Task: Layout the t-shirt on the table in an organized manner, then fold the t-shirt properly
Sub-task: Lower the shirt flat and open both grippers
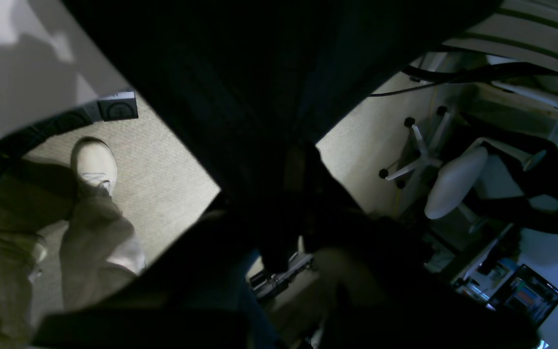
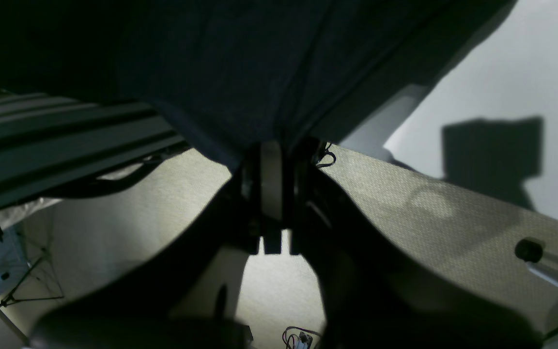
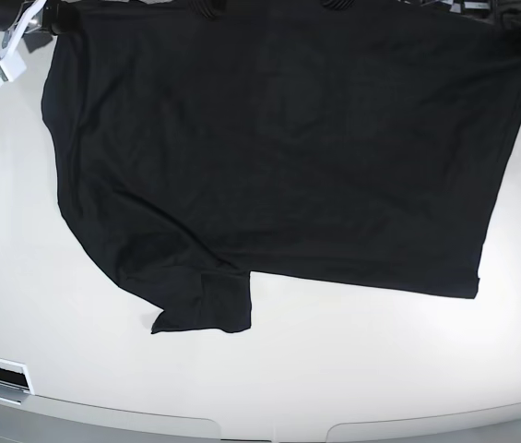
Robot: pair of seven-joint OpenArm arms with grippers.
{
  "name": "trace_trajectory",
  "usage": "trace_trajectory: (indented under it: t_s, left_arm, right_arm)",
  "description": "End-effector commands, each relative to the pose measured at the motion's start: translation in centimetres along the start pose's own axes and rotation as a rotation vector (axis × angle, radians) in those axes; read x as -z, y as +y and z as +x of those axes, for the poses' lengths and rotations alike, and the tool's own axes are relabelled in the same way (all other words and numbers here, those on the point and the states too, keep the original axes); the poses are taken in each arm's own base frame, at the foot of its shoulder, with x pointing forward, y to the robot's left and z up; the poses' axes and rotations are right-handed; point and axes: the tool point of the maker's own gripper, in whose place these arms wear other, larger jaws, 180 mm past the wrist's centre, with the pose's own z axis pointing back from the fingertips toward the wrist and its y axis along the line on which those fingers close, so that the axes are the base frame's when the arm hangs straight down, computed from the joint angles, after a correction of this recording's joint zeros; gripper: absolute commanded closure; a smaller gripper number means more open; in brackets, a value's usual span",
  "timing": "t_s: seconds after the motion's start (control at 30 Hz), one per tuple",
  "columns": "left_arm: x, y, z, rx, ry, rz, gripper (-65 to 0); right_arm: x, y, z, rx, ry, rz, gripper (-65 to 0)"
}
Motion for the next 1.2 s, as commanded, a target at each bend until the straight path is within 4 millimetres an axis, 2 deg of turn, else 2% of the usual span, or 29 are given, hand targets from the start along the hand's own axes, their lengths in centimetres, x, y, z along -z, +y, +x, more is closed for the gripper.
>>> trace_trajectory:
  t_s: [0.0,0.17,0.5,0.67,0.8,1.03,1.17]
  left_arm:
    - [-0.9,0.2,0.6,0.024,0.001,0.014,0.0]
    - [-0.8,0.2,0.1,0.018,0.014,0.014,0.0]
    - [0.0,-0.3,-5.3,-0.053,0.148,-0.005,0.0]
    - [0.0,-0.4,-5.1,-0.052,0.141,-0.008,0.0]
    - [-0.2,-0.1,-3.2,-0.026,0.098,0.003,0.0]
    - [-1.7,0.3,3.6,0.067,-0.070,0.031,0.0]
    - [-2.5,0.4,6.0,0.102,-0.129,0.045,0.0]
  right_arm:
    - [-0.5,0.1,0.7,-0.024,-0.025,0.001,0.0]
    - [-0.5,-0.1,0.6,-0.027,-0.016,-0.008,0.0]
    - [-0.5,-0.1,0.4,-0.027,-0.006,-0.008,0.0]
    - [-0.5,-0.1,0.4,-0.027,-0.006,-0.008,0.0]
    - [-0.5,0.0,1.0,-0.027,-0.033,-0.002,0.0]
    - [-0.5,-0.2,2.5,-0.043,-0.075,-0.007,0.0]
    - [-0.4,-0.5,3.3,-0.054,-0.090,-0.016,0.0]
